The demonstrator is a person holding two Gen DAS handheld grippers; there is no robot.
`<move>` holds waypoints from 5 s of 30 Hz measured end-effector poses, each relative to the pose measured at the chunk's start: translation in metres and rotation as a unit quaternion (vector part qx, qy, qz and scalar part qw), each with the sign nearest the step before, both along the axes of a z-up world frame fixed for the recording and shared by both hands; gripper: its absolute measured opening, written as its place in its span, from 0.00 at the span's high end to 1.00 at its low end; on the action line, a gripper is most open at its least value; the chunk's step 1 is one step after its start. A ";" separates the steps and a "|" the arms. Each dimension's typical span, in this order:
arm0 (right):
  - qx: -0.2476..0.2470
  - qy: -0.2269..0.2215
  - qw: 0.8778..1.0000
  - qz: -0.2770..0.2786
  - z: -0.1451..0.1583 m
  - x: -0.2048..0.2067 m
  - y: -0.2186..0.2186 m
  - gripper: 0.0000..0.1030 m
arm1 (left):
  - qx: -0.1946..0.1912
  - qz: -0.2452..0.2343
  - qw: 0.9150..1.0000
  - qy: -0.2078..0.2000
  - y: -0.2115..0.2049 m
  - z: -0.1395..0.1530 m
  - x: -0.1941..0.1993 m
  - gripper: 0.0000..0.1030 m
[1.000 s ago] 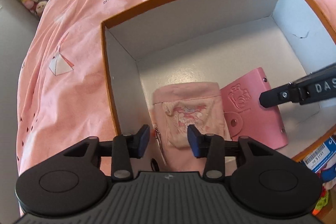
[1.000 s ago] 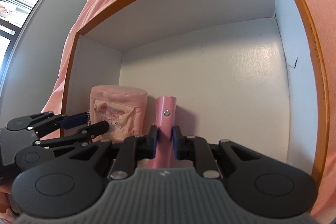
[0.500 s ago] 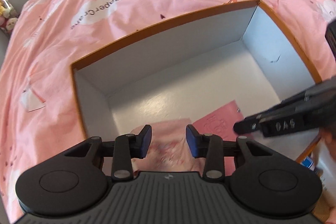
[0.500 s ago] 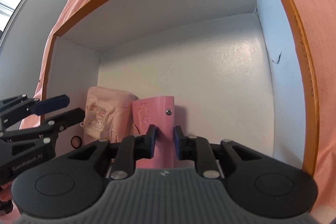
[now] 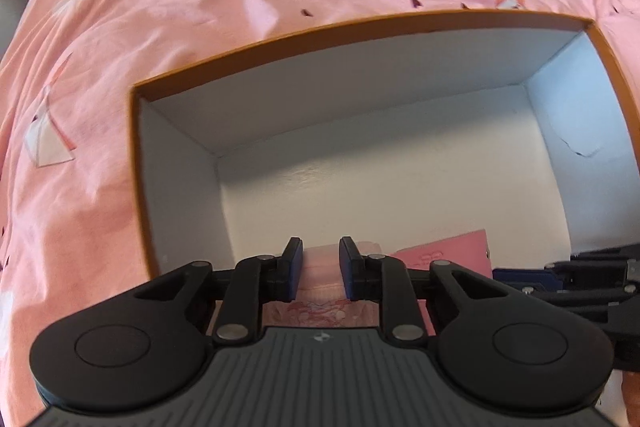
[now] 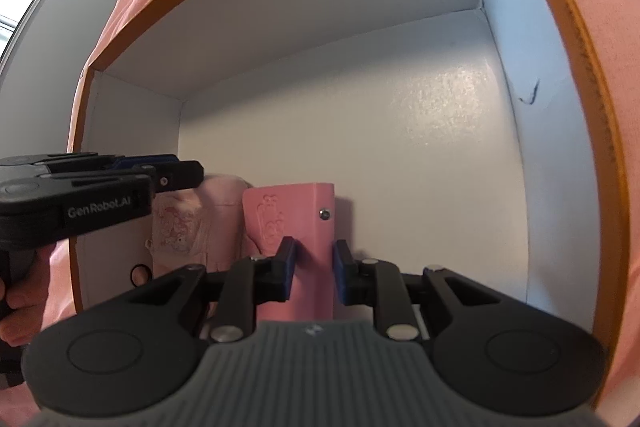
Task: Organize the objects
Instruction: 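Lower the pouch and wallet into the box and open both tools, then grasp the PHOTO CARD box with the right tool, then grasp the black XIJIANG NAN box with the left tool while the right tool holds the PHOTO CARD box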
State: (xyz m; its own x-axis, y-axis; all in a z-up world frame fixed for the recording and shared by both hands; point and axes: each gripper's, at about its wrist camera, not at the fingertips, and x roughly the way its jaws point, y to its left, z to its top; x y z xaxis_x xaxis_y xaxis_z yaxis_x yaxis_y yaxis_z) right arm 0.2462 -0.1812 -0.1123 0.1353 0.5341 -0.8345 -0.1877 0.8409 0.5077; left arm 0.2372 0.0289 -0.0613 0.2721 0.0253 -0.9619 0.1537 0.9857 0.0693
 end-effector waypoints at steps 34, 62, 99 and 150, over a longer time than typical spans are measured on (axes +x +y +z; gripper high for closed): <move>-0.092 -0.121 0.985 0.084 0.047 -0.029 0.014 0.71 | -0.001 -0.003 0.995 -0.102 0.000 0.051 -0.068 0.82; -0.052 -0.083 0.970 0.222 0.046 -0.187 0.021 0.65 | -0.031 0.065 0.995 -0.069 0.001 0.019 -0.229 0.78; -0.023 -0.115 0.965 0.234 0.077 -0.180 0.029 0.77 | -0.049 0.115 0.989 -0.084 0.027 0.026 -0.218 0.53; 0.012 -0.050 0.994 0.101 0.059 -0.123 -0.016 0.74 | 0.035 0.120 0.992 -0.017 -0.015 -0.053 -0.158 0.14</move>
State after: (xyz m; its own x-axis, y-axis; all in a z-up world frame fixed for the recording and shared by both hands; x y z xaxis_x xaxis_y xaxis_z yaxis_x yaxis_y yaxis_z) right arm 0.1235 -0.1970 -0.0535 0.1045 0.5790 -0.8086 -0.4022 0.7682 0.4981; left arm 0.0793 0.0134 -0.1141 0.2818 0.1593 -0.9462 -0.0883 0.9862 0.1397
